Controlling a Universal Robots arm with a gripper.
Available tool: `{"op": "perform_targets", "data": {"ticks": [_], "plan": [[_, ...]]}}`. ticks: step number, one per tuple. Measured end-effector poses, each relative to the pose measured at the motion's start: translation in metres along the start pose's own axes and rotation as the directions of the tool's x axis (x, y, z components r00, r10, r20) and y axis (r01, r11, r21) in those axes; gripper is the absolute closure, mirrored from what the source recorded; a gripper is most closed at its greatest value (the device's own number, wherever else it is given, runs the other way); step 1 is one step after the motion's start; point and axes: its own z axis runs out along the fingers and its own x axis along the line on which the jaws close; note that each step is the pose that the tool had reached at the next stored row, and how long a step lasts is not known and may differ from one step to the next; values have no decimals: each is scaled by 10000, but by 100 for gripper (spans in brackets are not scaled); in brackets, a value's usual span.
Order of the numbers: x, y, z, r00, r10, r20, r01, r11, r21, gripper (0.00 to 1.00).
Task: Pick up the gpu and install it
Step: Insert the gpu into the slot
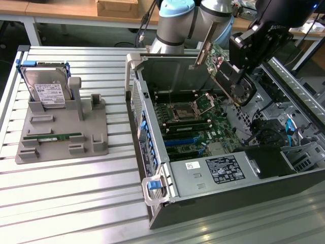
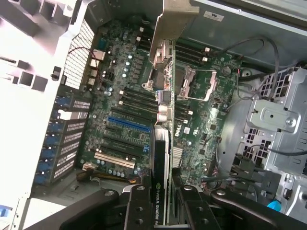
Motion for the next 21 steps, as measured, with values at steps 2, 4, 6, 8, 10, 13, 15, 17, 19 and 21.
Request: {"op": "perform_targets", "data": {"ticks": [2,4,6,8,10,13,15,17,19,21], "plan": [[0,0,0,9994,-332,-14,332,9994,-8,73],[0,0,0,9986,-529,-22,529,9986,-13,73],[0,0,0,9973,-737,-31,737,9973,-19,73],[0,0,0,9949,-1004,-41,1004,9949,-27,73],[0,0,0,9920,-1264,-52,1264,9920,-35,73],[0,0,0,9880,-1542,-63,1542,9880,-43,73],[0,0,0,9847,-1743,-71,1743,9847,-49,73],[0,0,0,9821,-1881,-76,1881,9821,-54,73],[0,0,0,9785,-2061,-83,2061,9785,-60,73],[0,0,0,9742,-2255,-89,2254,9742,-67,73]]}}
